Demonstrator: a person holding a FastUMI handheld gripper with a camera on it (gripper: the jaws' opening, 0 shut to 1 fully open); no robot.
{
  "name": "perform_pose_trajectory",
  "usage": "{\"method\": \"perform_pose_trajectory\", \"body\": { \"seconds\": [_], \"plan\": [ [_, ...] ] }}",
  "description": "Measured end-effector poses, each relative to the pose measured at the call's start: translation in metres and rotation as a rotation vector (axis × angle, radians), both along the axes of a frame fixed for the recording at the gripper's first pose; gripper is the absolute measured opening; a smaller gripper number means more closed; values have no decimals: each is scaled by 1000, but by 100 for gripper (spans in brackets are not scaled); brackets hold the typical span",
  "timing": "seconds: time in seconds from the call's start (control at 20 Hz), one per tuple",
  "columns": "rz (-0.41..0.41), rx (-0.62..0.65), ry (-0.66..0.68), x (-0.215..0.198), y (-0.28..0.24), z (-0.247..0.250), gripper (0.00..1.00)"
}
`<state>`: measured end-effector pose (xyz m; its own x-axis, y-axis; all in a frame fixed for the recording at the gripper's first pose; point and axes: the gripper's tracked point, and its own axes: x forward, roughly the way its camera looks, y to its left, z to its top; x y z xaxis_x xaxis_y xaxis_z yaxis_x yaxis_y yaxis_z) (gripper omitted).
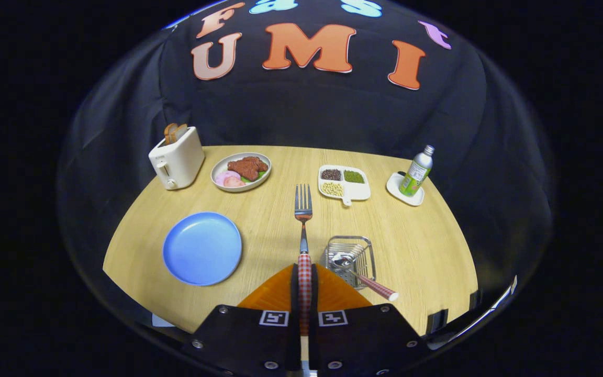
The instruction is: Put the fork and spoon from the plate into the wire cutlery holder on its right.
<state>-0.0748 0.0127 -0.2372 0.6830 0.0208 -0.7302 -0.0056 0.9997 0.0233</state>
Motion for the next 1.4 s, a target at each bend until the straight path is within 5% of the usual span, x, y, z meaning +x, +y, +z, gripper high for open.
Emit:
{"method": "perform_pose_trajectory", "body": {
  "seconds": [0.8, 1.4],
  "plan": [
    [118, -52, 510, -30, -55, -41, 6],
    [193, -87, 731, -11, -54, -55, 8]
  ]
}}
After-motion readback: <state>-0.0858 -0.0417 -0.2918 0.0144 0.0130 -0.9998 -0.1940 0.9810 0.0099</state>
